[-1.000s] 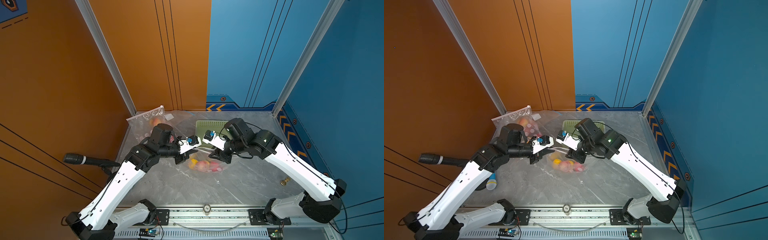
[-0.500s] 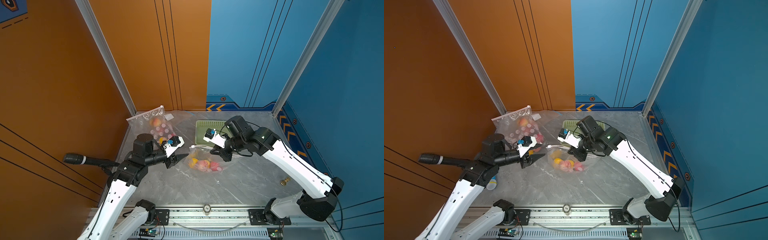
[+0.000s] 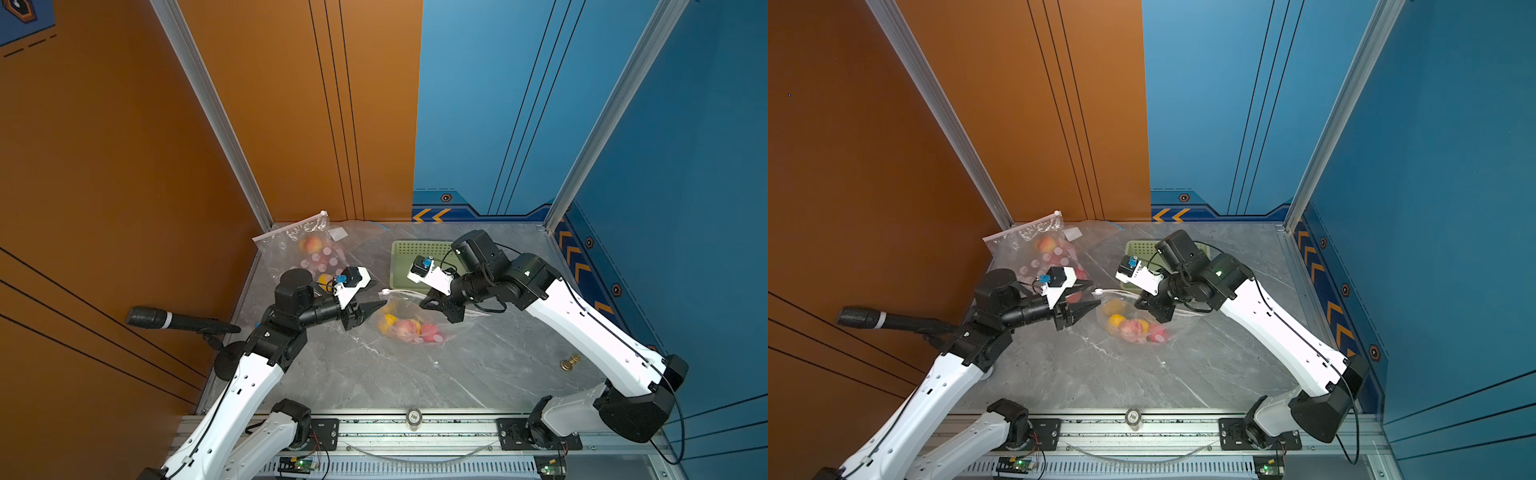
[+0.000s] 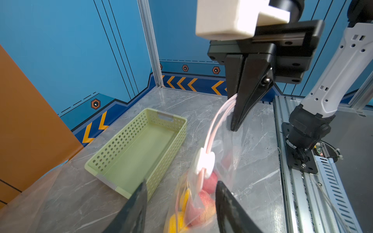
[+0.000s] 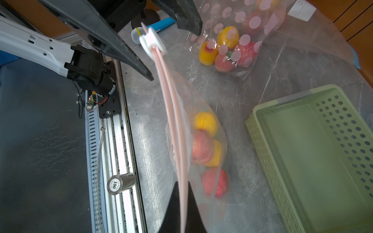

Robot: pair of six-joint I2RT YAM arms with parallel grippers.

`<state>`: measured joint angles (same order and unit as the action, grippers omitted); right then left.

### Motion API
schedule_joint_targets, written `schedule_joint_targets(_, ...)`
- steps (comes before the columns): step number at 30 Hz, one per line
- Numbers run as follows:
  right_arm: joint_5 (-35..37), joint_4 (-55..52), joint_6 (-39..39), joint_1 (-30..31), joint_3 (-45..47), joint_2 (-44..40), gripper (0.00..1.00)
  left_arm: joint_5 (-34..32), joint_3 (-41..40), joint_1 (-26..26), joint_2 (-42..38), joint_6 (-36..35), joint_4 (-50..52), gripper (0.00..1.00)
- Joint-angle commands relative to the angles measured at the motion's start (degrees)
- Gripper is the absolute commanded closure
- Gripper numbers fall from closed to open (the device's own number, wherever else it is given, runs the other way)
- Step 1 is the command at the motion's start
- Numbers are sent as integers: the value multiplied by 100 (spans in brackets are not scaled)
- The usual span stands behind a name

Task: Place the peach in a zip-top bag and seal the zipper
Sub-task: Adjust the zipper food storage bag at the center of the board.

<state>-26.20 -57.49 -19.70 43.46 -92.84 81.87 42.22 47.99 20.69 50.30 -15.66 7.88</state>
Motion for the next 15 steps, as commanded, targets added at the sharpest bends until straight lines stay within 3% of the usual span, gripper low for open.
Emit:
schedule_joint_targets(1, -173, -87, -67, -36, -1, -142, 100, 41, 71, 144, 140, -24, -146, 52)
schedule_joint_targets(11, -219, -87, -77, -80, 89, -187, 100, -143, 263, 269, 154, -312, 170, 97)
schedule_joint_targets(15, -90, -100, -86, -131, 110, -240, 100, -107, 680, 256, 112, -712, 1098, 100)
